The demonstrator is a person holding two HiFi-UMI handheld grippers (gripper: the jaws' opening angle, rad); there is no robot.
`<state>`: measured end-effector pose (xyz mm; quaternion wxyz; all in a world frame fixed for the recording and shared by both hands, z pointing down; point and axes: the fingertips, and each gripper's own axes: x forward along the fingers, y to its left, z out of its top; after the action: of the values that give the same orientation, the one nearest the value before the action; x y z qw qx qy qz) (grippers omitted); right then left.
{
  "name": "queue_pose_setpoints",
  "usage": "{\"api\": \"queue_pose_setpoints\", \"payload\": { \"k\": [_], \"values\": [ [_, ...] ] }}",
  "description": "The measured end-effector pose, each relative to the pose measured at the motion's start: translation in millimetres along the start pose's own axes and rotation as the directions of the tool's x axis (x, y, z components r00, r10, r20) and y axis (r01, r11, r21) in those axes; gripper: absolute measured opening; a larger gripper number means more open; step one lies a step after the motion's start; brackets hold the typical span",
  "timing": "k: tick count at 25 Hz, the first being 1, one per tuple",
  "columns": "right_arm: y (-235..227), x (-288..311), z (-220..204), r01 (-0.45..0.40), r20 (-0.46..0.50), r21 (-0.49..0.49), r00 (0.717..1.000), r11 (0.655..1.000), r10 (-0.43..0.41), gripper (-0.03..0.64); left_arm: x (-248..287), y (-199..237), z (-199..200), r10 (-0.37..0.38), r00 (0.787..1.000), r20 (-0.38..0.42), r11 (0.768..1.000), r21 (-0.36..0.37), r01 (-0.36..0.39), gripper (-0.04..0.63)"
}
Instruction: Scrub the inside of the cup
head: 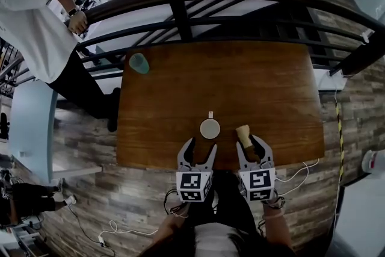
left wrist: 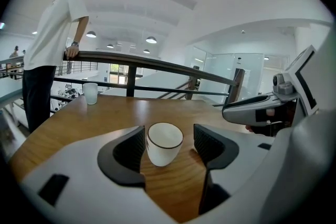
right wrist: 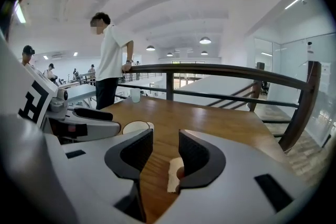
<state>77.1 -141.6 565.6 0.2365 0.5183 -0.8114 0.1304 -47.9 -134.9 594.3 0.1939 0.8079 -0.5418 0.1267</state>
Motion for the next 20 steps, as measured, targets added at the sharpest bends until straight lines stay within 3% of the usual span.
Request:
{"api": "queue_pose_setpoints", "payload": {
  "k": [9, 20],
  "values": [
    [-7.5, 27.3, -38.5, 0.008, -0.088, 0.05, 0.996, 0.999, -0.003, 0.197, 34.8, -1.0, -36.8, -0.014, 0.997, -0.07, 1.0, 0.013, 0.015, 0.332],
    [-14.3, 52.7, -79.2, 0.01, -0.181, 0.088, 0.984, 0.996, 0.006, 0.242, 74.1, 8.9, -62.4, 0.033, 0.995, -0.098, 0.999, 0.006, -0.033, 0.368]
  ]
}}
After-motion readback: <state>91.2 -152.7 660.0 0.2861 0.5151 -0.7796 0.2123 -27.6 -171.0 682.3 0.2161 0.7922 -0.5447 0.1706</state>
